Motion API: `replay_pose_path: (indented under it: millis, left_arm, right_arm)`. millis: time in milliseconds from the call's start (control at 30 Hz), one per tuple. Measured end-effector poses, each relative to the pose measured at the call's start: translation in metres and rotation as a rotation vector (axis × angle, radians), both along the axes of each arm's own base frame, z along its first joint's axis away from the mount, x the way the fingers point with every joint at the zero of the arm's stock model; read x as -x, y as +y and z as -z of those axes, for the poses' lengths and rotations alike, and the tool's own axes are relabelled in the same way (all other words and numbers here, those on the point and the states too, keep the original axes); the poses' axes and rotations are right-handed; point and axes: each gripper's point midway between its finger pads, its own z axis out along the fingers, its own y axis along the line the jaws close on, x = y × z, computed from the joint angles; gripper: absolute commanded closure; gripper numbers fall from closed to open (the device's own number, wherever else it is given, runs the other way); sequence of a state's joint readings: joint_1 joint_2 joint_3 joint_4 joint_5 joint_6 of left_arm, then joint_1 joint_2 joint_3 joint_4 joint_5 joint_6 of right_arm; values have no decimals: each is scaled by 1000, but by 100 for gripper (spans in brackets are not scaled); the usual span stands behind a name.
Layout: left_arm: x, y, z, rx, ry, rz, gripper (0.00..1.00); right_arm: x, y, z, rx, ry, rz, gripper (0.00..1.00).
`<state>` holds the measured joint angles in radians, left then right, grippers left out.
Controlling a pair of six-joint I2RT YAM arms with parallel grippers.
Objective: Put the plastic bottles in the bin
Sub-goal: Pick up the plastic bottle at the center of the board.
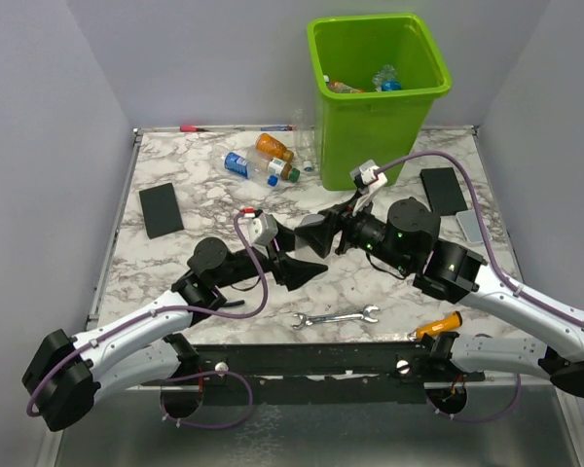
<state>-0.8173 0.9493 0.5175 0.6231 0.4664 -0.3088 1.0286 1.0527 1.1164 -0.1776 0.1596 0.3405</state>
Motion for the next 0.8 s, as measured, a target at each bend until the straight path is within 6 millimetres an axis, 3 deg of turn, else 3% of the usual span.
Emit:
replay_pose_path:
  millis: [67, 133, 167, 233, 467, 567, 667, 800]
  left_arm:
    - [0, 1, 0, 1, -6, -7, 38]
    - [1, 1, 0, 1, -11, -12, 43]
    - [1, 2, 0, 0, -12, -15, 45]
    - [1, 2, 0, -1, -13, -19, 48]
    - [-1, 4, -3, -6, -55, -42, 49]
    - [-1, 4, -3, -8, -60, -44, 49]
    - [-2, 4, -3, -10, -64, -46, 49]
    - [-3, 4, -1, -17, -61, -53, 49]
  right_arm:
    - [1, 1, 0, 0, 1, -6, 94]
    - [1, 1, 0, -1, 1, -9, 50]
    - [2, 1, 0, -1, 1, -10, 35]
    - [2, 1, 0, -3, 4, -11, 22]
    - [0, -1, -3, -38, 36, 21, 13]
    - [1, -3, -6, -51, 35, 23, 18]
    - [2, -3, -7, -54, 35, 21, 30]
    - [2, 0, -6, -48, 40, 10, 23]
